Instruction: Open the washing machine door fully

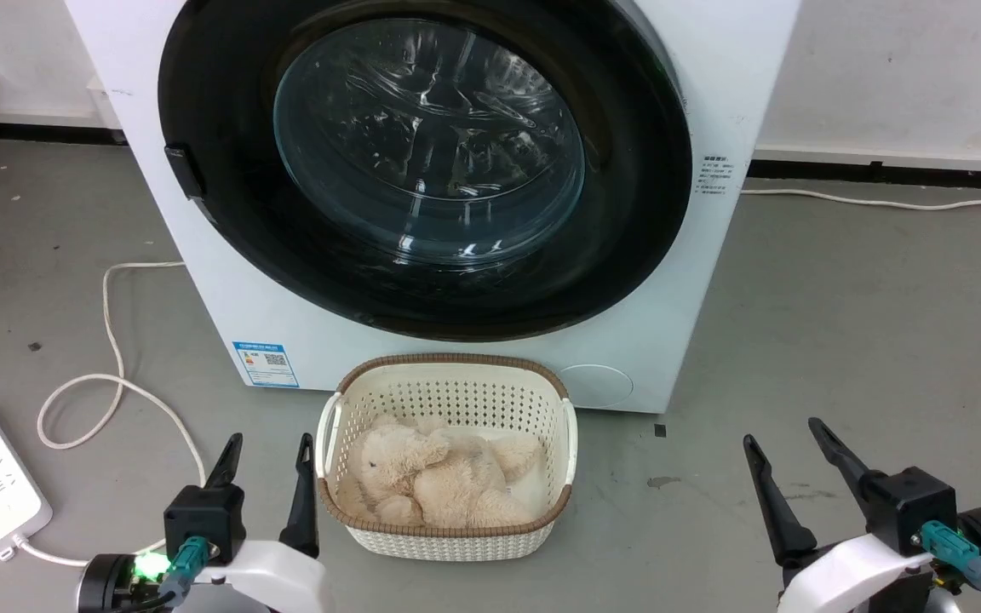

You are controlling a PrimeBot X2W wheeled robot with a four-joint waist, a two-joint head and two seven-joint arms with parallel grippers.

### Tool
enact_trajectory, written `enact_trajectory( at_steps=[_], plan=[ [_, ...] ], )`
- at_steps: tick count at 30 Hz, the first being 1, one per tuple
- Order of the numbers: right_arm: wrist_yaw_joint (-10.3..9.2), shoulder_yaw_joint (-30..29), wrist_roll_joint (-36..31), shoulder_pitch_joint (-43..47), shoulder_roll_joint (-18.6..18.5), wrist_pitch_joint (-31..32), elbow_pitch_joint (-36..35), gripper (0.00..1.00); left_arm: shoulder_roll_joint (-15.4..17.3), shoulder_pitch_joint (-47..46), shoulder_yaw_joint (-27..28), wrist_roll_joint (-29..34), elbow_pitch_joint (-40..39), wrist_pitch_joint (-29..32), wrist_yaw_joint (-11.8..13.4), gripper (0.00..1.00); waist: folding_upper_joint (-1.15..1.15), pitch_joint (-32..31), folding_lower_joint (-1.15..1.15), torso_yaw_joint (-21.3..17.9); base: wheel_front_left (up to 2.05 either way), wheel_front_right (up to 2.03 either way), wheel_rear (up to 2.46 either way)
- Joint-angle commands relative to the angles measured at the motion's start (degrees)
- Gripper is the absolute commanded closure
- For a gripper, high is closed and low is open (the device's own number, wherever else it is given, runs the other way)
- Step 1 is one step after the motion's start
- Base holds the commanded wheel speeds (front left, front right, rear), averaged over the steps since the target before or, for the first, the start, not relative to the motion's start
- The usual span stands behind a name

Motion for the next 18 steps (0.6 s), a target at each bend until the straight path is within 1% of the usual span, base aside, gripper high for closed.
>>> enact_trajectory(
  at_steps=[1,10,18],
  plan=[
    [0.00,-0.12,0.38,0.13,0.01,-0.56,0.01,0.00,0.01,0.10,-0.28,-0.04,0.11,-0.58,0.23,0.00,0.00,0.03,0.00,0.00,0.00,0.00,0.00],
    [-0.01,-0.31,0.15,0.16,0.04,-1.62,-0.41,0.00,0.02,-0.06,-1.09,-0.17,0.11,-1.65,0.75,0.00,0.00,0.82,0.00,0.15,0.00,0.00,0.00],
    [-0.01,-0.67,0.29,-0.56,-0.43,-2.58,-1.36,0.00,0.02,-0.92,-2.27,-0.39,-0.16,-2.61,1.41,0.00,0.00,2.91,0.00,0.64,0.00,0.00,0.00]
  ],
)
